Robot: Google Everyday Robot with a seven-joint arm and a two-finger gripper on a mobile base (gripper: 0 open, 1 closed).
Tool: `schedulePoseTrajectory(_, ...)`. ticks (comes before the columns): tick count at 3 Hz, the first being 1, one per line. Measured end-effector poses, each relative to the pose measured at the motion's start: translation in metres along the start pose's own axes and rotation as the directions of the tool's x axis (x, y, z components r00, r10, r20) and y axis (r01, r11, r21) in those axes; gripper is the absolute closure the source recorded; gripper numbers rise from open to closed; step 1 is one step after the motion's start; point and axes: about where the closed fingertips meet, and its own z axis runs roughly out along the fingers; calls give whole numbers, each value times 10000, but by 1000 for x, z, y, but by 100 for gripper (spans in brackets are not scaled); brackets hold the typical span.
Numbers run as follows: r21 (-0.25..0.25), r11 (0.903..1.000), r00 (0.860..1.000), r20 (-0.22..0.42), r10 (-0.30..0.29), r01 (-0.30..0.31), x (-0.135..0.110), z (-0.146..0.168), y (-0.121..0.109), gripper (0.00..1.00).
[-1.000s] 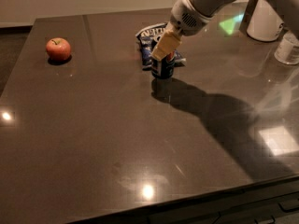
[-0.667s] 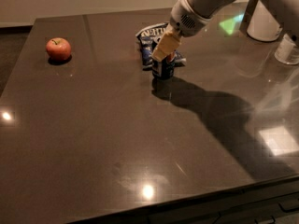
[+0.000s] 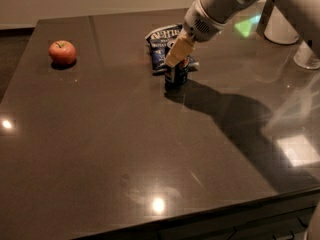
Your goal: Move pepsi can near blue chip bag
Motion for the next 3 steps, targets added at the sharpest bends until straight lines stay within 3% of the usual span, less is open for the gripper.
schedulePoseTrajectory(2,-65,10000,10000,-40,74,-74,4,5,-2,13)
schedulePoseTrajectory(3,-97,9999,10000,-50,63,-63,4,7,-1,0)
